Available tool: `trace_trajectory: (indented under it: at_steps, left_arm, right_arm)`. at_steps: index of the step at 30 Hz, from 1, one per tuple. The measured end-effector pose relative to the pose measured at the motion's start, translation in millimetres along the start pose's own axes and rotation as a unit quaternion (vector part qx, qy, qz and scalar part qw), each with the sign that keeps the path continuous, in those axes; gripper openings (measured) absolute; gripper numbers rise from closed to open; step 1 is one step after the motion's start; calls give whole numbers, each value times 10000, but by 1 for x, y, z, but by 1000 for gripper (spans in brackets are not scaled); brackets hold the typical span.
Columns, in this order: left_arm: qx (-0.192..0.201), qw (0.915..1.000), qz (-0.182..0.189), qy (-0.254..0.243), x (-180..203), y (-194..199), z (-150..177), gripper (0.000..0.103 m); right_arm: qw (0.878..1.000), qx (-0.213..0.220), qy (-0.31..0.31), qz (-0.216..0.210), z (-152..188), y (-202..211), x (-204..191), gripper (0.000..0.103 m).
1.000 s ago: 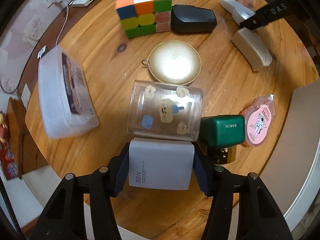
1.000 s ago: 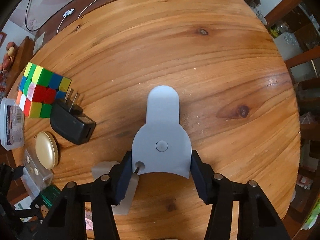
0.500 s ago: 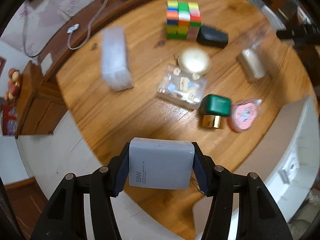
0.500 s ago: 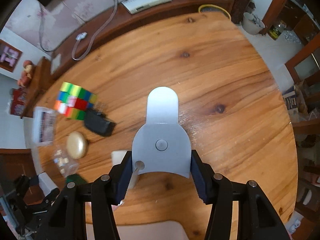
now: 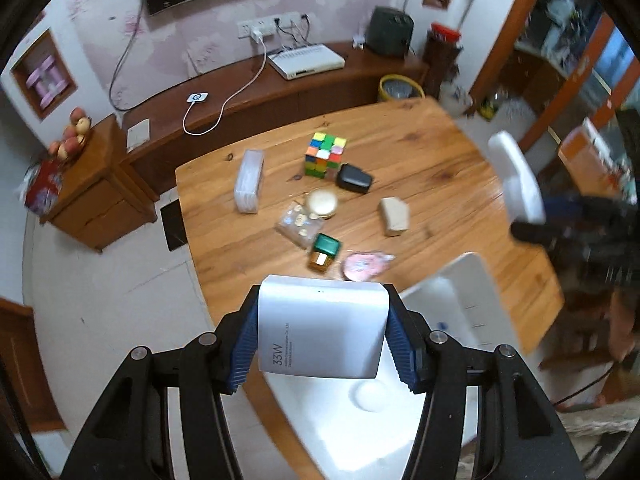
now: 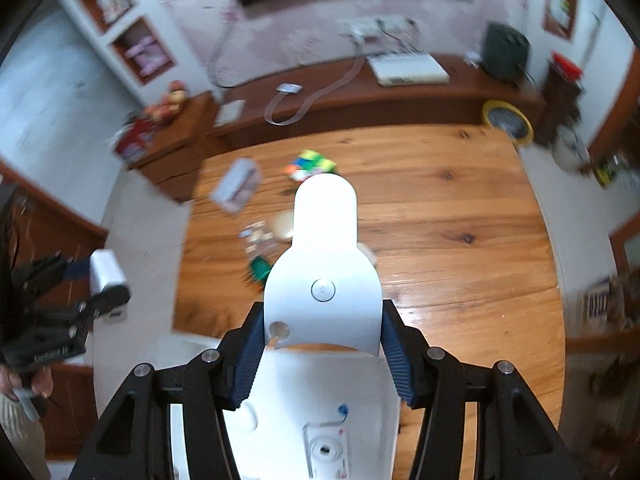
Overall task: Organize rigid objects
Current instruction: 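Carry the charger with the left tool while the right tool carries the clip to the tray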
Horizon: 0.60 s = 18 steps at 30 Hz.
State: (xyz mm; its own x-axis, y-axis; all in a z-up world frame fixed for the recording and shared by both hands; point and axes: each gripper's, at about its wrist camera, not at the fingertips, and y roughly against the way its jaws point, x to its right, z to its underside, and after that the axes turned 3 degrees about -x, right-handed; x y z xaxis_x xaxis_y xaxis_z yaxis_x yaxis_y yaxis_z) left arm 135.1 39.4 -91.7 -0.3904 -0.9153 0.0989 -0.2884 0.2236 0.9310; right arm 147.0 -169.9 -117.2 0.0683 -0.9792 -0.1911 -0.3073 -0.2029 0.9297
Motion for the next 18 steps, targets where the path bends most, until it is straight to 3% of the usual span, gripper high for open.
trace_trajectory:
  at_steps: [4,9,18]
  left_arm:
    - [144,9992,94,362,18,14,21,60]
    - [140,9968,-81,778,38,9,53,60]
    - [-337,9927,-380,1090,52,-39,100,60]
  right_arm:
    - [9986,167,466,-163,28,27,-25,56]
    - [9937,386,1047,-79,62,42,-47,56]
    - [9866,-6,1612,251,114,2,-52,56]
